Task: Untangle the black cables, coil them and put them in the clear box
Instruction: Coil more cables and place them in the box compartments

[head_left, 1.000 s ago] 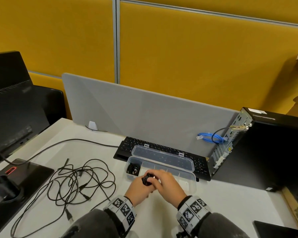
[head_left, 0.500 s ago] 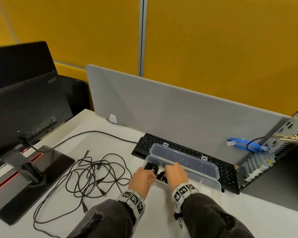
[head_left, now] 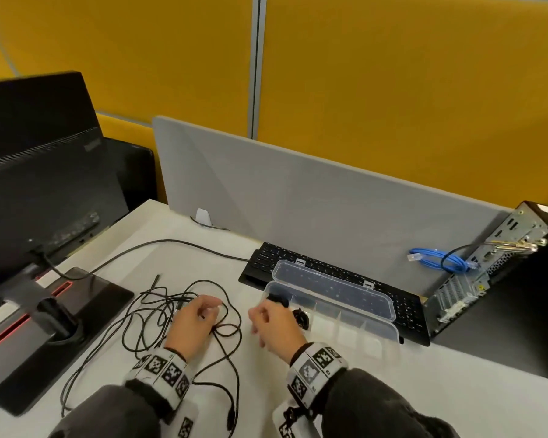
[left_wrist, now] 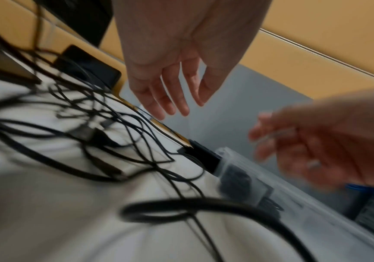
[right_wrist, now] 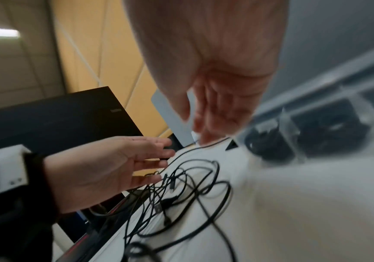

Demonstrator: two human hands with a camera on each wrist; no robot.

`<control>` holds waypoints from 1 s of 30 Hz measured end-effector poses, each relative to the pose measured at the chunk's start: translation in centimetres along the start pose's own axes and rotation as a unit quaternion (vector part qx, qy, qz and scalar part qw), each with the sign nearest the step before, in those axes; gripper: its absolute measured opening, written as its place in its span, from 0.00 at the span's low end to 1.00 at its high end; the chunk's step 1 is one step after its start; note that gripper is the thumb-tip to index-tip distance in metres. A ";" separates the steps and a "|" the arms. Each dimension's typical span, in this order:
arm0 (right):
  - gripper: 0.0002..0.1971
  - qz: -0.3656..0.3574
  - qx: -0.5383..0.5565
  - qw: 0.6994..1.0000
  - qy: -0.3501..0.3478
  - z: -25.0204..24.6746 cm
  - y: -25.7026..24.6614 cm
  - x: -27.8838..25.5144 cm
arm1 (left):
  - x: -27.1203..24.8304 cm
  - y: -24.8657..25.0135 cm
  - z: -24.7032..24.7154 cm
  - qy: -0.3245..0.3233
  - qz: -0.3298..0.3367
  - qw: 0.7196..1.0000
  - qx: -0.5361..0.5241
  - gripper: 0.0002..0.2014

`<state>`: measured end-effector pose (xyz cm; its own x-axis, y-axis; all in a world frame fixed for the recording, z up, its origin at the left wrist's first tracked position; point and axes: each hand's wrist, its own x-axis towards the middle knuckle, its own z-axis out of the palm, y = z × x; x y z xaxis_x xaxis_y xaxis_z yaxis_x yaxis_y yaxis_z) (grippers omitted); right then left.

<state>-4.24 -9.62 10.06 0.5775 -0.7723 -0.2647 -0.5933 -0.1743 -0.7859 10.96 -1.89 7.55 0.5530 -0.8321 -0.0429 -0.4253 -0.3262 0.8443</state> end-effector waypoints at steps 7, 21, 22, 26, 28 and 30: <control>0.17 0.040 -0.138 0.982 -0.121 5.8 0.9 3.2 | -1.9 -2.8 -4.0 -0.080 -0.023 0.996 0.044 0.11; 0.12 -0.215 0.357 0.905 -0.082 -7.2 -11.7 -9.2 | -3.4 6.9 -4.9 -0.179 0.236 0.955 0.018 0.22; 0.13 -0.213 0.366 0.904 -0.051 -8.8 -11.8 -9.8 | -3.3 6.6 -4.6 -0.202 0.237 0.950 0.039 0.19; 0.13 -0.200 0.208 0.931 0.223 -16.0 -9.3 -11.6 | -2.1 5.0 -5.4 -0.220 0.191 0.949 0.122 0.14; 0.11 -0.182 0.010 0.910 0.374 -19.7 -6.9 -12.5 | -1.2 3.9 -6.3 -0.233 0.174 0.945 0.152 0.12; 0.09 -0.141 -0.139 0.868 0.456 -22.5 -4.4 -13.7 | -0.1 3.2 -7.2 -0.253 0.160 0.938 0.174 0.08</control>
<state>-22.17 -12.06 29.73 0.1127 -0.8152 0.5681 -0.6867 -0.4771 -0.5484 14.72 0.40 14.08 -0.0160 -0.9902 -0.1388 -0.7679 -0.0768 0.6360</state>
